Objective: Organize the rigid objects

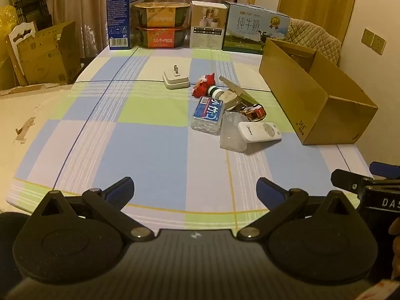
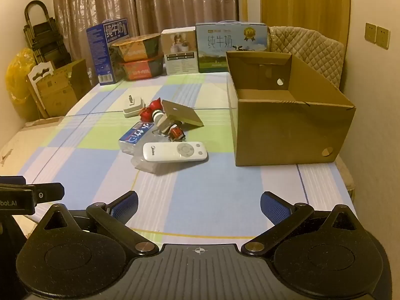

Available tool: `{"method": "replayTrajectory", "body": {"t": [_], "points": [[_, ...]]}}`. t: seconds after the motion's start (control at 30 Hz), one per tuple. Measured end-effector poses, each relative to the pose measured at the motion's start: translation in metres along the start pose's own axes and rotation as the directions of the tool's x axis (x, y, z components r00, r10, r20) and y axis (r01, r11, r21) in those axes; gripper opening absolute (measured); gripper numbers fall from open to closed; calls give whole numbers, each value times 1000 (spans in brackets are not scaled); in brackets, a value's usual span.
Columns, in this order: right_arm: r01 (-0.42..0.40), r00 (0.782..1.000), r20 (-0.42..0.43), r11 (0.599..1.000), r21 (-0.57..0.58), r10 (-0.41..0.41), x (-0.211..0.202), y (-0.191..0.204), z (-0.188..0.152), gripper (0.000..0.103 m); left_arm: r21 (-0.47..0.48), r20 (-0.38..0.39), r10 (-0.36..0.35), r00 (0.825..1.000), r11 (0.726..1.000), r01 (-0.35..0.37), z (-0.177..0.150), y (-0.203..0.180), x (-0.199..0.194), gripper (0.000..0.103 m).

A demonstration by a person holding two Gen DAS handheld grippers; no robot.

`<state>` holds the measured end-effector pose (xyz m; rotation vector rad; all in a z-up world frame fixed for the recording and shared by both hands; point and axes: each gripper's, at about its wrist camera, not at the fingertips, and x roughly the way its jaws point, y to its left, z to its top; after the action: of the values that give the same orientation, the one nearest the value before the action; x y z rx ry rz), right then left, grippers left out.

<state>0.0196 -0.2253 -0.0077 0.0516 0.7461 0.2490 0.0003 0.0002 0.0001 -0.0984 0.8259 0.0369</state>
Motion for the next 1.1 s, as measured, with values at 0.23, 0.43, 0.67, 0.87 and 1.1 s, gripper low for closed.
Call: {"method": "replayTrajectory", "body": {"t": [0.23, 0.43, 0.67, 0.87, 1.1], "points": [[8, 1000, 7, 1000, -9, -8, 0, 0, 0, 101, 11, 17, 2, 1000, 1000, -2, 0, -3, -4, 102], [8, 1000, 4, 1000, -10, -8, 1, 0, 0, 101, 10, 17, -8, 1000, 1000, 8, -2, 0, -2, 102], [7, 1000, 3, 1000, -10, -7, 1, 0, 0, 101, 12, 14, -6, 1000, 1000, 6, -1, -1, -3, 102], [7, 1000, 2, 1000, -10, -7, 2, 0, -1, 101, 12, 15, -7, 1000, 1000, 6, -1, -2, -2, 102], [8, 1000, 1, 1000, -11, -7, 3, 0, -1, 101, 14, 11, -10, 1000, 1000, 10, 0, -3, -2, 102]]}}
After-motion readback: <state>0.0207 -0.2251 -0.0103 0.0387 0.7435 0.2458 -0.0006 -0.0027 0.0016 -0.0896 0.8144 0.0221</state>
